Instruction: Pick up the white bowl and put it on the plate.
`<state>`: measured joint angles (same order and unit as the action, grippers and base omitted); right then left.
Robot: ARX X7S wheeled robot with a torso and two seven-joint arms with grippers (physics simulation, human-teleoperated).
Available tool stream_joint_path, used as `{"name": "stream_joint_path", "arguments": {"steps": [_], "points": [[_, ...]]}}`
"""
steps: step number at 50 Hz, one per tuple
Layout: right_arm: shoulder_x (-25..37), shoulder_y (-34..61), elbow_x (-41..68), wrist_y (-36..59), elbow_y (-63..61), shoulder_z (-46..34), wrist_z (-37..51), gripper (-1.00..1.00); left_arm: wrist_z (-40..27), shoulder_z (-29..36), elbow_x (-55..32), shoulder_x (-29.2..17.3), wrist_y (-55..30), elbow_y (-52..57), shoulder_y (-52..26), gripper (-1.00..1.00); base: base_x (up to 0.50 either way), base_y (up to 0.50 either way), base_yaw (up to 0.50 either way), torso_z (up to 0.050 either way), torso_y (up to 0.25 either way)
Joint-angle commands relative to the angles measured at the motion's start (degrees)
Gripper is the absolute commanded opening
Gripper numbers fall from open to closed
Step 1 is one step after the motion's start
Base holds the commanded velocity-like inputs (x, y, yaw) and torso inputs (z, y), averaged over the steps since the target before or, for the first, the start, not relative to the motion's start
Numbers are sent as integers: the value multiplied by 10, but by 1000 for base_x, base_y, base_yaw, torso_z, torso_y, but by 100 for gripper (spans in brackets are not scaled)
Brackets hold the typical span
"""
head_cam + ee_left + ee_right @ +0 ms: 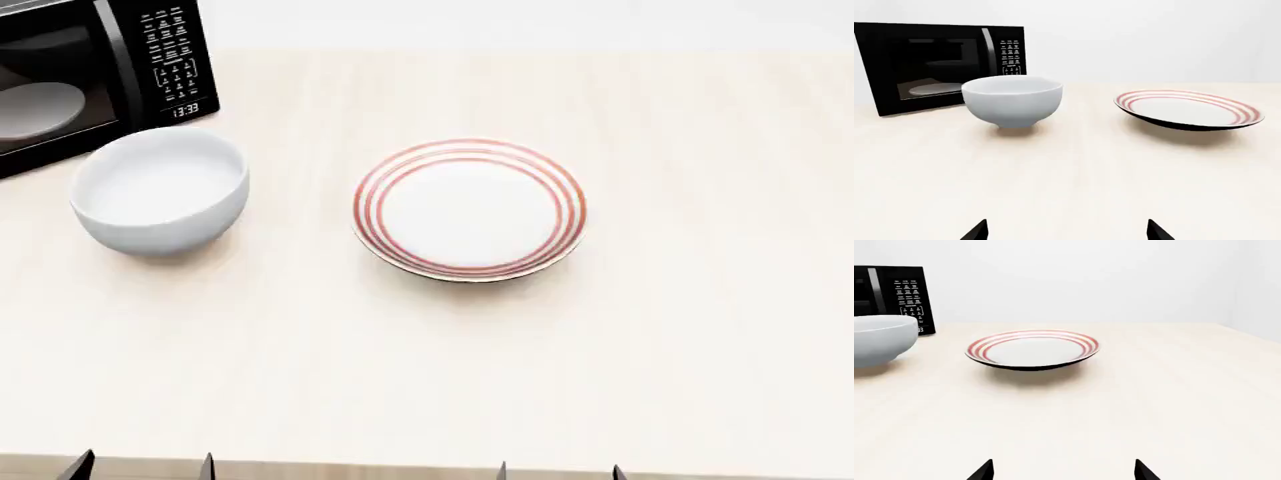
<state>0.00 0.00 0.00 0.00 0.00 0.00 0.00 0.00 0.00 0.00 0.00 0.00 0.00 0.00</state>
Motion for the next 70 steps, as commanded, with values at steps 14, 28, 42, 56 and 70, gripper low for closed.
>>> {"name": "stream_joint_path", "arguments": {"steps": [14, 28, 42, 56, 70], "points": [[29, 0, 34, 4, -2, -34, 29, 100, -8, 31, -56, -29, -4, 9, 0, 100, 0, 0, 0, 0, 0], [32, -22, -5, 44, -107, -52, 39, 100, -76, 29, 7, -27, -69, 85, 15, 100, 0, 0, 0, 0, 0], [47, -41, -32, 196, -405, -87, 53, 100, -94, 60, 30, -47, -220, 424, 53, 100, 0, 0, 0, 0, 0], [54, -47, -25, 189, -439, -83, 76, 100, -101, 86, 45, -59, -295, 563, 50, 100, 0, 0, 0, 0, 0], [60, -49, -12, 164, -425, -71, 101, 100, -112, 86, 35, -69, -286, 553, 48, 100, 0, 0, 0, 0, 0]]}}
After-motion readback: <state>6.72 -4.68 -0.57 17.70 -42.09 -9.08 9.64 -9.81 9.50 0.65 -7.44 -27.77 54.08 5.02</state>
